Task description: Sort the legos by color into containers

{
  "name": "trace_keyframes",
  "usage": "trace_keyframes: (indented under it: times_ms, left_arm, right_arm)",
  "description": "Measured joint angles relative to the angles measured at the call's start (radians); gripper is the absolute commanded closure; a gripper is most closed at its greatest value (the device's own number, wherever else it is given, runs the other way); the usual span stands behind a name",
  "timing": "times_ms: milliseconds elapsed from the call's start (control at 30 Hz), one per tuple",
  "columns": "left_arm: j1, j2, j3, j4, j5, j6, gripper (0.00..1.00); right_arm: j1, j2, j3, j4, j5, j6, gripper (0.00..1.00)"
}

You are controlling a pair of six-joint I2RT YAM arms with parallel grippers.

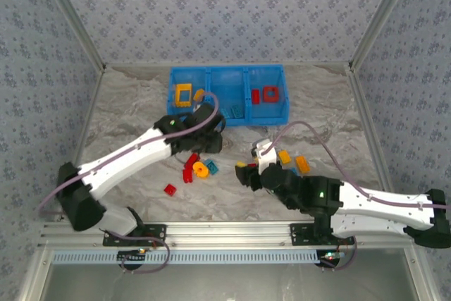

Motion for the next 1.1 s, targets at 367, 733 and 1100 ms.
trace_keyframes:
  times_ms: [367, 733, 1100]
  left_arm:
    - [0.170, 0.632, 0.610, -0.022, -0.003, 0.133, 0.71]
    - [0.257, 0.924, 0.918, -0.073, -0.019, 0.140, 0.68]
    - [0.269, 1.022, 1.009, -0.122, -0.010, 0.120, 0.41]
  right_arm:
    - [-0.262, 0.145, 0.066, 0.017, 0.033, 0.005, 0.40]
    - [-0.391, 0.234, 0.043, 0.257, -0.107, -0.030, 0.40]
    - [-0.370, 0.240, 0.043, 0.263, -0.150, -0.022, 0.39]
